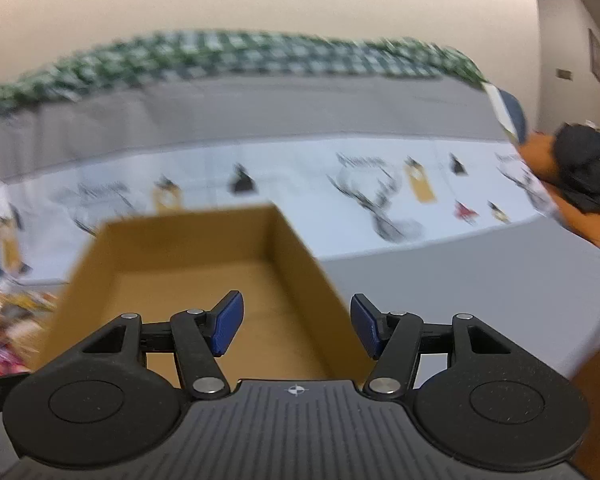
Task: Organize snacks
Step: 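Move both tools down to the snack pile beside the box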
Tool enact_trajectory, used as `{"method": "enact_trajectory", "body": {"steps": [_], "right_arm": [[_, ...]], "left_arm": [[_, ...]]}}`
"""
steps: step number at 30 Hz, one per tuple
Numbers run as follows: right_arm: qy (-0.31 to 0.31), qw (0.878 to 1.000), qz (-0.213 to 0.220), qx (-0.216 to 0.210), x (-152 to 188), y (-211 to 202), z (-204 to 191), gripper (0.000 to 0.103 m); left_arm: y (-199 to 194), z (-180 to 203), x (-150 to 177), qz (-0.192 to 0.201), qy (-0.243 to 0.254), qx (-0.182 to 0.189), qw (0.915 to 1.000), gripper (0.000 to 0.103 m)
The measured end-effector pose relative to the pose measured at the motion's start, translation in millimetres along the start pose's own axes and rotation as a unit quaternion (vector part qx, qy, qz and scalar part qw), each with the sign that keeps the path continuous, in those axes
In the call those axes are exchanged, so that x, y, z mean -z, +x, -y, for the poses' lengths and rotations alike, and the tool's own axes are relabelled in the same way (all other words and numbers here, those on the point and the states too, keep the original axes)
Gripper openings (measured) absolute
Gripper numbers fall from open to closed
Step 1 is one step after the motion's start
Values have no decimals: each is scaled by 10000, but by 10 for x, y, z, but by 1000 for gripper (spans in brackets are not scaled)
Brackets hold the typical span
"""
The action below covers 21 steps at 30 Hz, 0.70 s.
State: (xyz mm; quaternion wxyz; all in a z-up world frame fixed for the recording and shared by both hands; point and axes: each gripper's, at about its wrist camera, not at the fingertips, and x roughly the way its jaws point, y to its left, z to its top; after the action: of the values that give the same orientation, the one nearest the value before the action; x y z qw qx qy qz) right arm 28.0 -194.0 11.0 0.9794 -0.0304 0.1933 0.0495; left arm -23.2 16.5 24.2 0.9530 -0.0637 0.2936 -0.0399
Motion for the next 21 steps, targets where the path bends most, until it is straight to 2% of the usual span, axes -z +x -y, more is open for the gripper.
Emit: {"method": "enact_trajectory", "body": {"steps": [2,4,7,12,14,17,19,21], "right_arm": [[0,9993,167,-326,-32,-67,-115,62],[12,9976,256,-637,-70,-105,-256,62],[-50,9929,357,-1138,-92,-178,-505,62],[-299,9750,146,-2197,-88,-198,-1069,62],[-500,9640,102,-2608,9,-229,-1306,62],[-1014,9500,-266,-2940,216,-160,-1702,58],[-1145,9423,-448,-3114,327,-97,-1902,58],[-1457,9403,-560,-3023,472,-11,-2119,58]], "left_arm": [[-59,-203,-101,-11,-88,-23,10000,78],[-101,-483,-189,-88,-201,-38,9998,72],[-99,-955,-262,-423,-382,47,9984,63],[4,-1556,-125,-870,-372,12,9955,30],[93,-1761,15,-1055,-613,-33,9925,23],[215,-1970,201,-1139,-837,-331,9894,23],[307,-2027,278,-1236,-857,-489,9874,23],[350,-2077,314,-1260,-901,-620,9860,26]]}}
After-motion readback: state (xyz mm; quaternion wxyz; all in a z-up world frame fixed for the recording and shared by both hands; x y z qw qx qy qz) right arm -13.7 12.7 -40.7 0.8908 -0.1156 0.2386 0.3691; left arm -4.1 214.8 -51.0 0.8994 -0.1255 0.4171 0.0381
